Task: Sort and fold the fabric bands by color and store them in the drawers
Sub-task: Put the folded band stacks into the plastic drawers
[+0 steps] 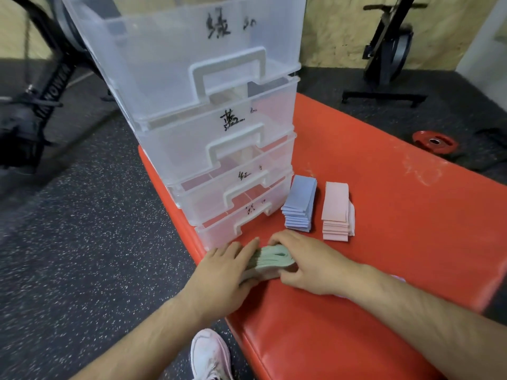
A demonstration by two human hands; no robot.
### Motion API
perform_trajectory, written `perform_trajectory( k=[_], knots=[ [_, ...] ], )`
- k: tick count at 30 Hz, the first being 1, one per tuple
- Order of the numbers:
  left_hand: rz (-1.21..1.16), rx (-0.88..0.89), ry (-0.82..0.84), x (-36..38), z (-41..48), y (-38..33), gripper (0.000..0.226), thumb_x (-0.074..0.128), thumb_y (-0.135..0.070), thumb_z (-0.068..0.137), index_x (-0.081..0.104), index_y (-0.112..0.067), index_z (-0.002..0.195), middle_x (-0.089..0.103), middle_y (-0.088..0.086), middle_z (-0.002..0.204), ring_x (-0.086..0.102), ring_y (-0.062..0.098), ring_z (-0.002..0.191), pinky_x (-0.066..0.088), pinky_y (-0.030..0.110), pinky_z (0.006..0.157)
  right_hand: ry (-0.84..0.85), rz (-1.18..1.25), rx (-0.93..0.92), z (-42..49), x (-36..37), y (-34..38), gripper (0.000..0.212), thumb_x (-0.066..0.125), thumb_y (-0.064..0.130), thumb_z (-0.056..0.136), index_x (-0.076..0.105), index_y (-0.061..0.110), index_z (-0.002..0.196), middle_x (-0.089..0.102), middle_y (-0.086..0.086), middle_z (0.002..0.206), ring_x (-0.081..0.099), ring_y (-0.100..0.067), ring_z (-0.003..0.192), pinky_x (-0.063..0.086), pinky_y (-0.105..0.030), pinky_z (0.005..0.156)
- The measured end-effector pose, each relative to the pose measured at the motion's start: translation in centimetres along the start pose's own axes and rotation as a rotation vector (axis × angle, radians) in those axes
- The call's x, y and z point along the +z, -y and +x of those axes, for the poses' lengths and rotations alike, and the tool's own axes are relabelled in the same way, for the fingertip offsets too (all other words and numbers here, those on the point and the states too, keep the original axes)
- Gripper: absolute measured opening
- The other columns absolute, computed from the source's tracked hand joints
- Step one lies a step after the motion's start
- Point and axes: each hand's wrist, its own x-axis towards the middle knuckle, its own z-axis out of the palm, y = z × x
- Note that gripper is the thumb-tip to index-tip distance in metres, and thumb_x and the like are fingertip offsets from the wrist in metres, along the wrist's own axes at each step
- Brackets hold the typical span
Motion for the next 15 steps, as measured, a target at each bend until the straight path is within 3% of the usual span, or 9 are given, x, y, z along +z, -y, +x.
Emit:
perform_trajectory(
  k=[4, 9, 15],
  knots=[
    [-0.125, -0.101, 0.081, -3.2, -0.4, 0.2, 0.054, 0.06, -0.064, 0.078, 0.053, -0.028, 0.117, 0.062, -0.012, 0.109, 0.062, 0.015, 0.099, 0.045, 0.029, 0.083, -0.032, 0.048, 0.009, -1.4, -1.6, 1.2, 0.044, 0.068, 0.03, 0.079, 0.051, 0.033, 0.12, 0.056, 0.019, 0.113, 0.053, 0.001, 0.101, 0.042, -0.016, 0.087],
    [-0.456, -0.078, 0.033, -9.8, -2.5, -1.1, 0.056, 0.067, -0.066, 0.077, 0.051, -0.04, 0.125, 0.053, -0.028, 0.114, 0.052, -0.006, 0.109, 0.044, 0.018, 0.094, -0.157, 0.107, -0.043, -3.7, -6.6, 3.7, 0.061, 0.067, 0.036, 0.076, 0.048, 0.039, 0.134, 0.055, 0.028, 0.124, 0.051, 0.009, 0.116, 0.042, -0.017, 0.098],
    [-0.398, 0.006, -0.131, -20.5, -4.7, -3.5, 0.058, 0.068, -0.062, 0.08, 0.045, -0.05, 0.132, 0.045, -0.031, 0.124, 0.045, -0.009, 0.12, 0.037, 0.011, 0.098, -0.261, 0.042, -0.255, -6.0, -14.8, 9.5, 0.036, 0.071, 0.028, 0.076, 0.061, 0.039, 0.109, 0.055, 0.022, 0.105, 0.056, 0.001, 0.102, 0.042, -0.014, 0.081]
  ],
)
